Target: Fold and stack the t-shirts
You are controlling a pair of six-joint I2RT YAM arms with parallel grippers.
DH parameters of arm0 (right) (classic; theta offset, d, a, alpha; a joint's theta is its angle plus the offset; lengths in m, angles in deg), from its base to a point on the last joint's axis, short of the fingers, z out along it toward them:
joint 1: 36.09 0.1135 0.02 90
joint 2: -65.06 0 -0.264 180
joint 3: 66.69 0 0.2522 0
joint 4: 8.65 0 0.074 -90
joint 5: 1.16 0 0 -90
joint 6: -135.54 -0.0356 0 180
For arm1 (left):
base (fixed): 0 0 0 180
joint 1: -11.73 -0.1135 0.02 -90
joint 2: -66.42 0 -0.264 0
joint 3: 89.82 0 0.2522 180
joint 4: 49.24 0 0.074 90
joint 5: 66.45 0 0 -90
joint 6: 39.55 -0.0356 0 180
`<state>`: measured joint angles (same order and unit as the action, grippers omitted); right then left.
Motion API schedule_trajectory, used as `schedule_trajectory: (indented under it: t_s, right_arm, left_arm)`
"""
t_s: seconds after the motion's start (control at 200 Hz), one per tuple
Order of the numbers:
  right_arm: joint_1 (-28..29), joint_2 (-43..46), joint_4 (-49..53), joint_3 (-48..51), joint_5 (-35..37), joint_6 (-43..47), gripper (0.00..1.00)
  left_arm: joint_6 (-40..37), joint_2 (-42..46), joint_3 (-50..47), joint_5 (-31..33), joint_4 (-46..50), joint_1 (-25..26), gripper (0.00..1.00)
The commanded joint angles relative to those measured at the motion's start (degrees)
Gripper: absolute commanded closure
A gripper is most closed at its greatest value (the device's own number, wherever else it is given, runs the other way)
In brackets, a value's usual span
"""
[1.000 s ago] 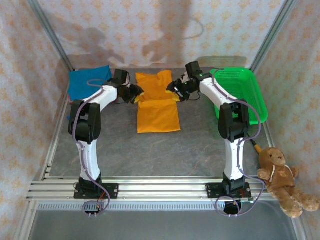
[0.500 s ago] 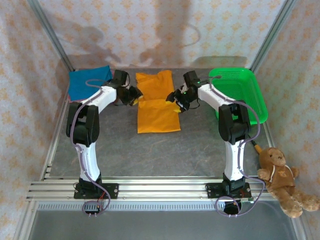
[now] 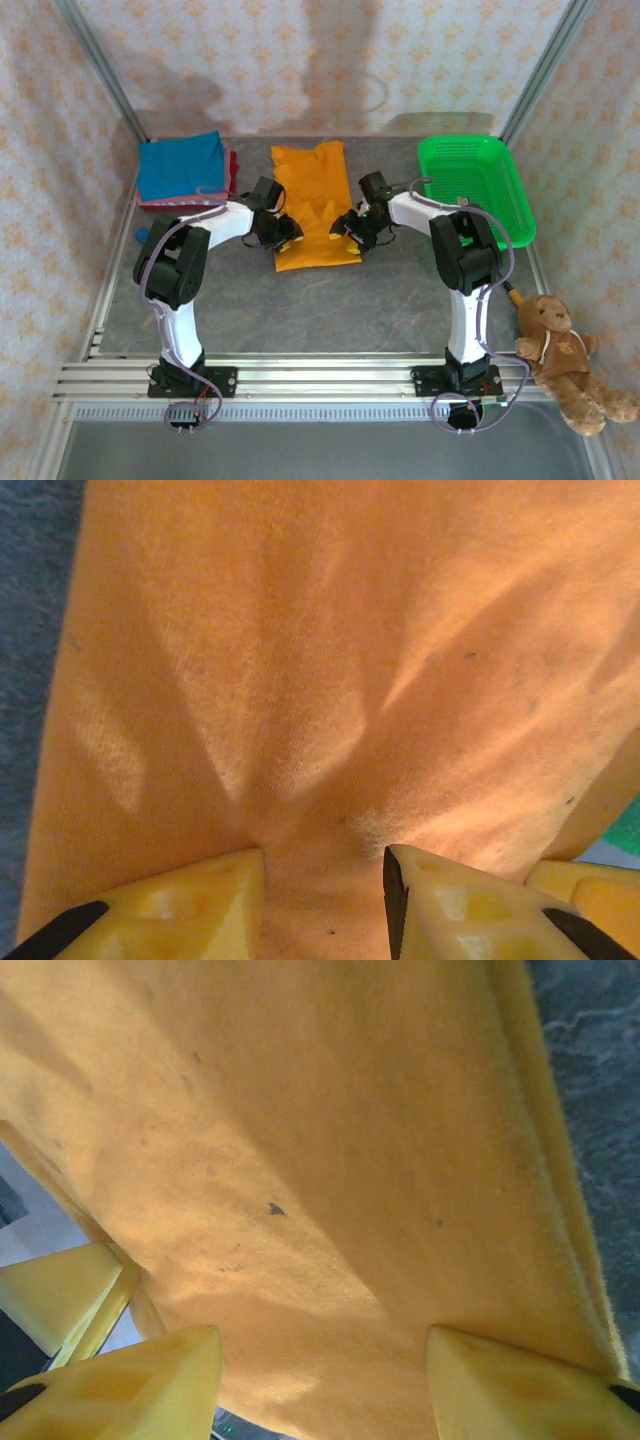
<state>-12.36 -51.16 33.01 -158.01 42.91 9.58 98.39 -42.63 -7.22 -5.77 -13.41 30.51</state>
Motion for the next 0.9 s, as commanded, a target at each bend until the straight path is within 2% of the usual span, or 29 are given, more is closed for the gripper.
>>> schedule_trajectory:
  t_s: [0.0,0.145,0.26,0.44,0.646,0.896]
  right_arm:
    - [1.21,1.75,0.17,3.94,1.1,0.99,0.44]
    - [1.49,3.81,1.6,6.45,2.11,1.89,0.44]
    - [1.75,5.53,4.3,8.22,5.13,0.87,0.44]
    - [3.11,7.94,3.8,12.49,5.3,-0.42,0.44]
    - [5.31,12.05,4.3,18.45,6.13,-0.87,0.44]
    - [6.6,19.54,6.74,25.63,9.61,-2.05,0.44]
  left_arm:
    - [-1.42,1.68,-2.16,4.81,0.98,0.64,0.61]
    - [-1.8,1.89,-5.21,5.07,-0.04,1.11,0.61]
    - [-1.74,4.1,-8.64,7.66,-0.77,2.16,0.62]
    - [0.99,7.37,-14.73,6.97,-4.53,4.01,0.62]
    - [3.57,11.27,-19.79,9.46,-3.58,9.26,0.62]
    - [11.43,13.5,-25.57,10.64,-4.94,16.29,0.6]
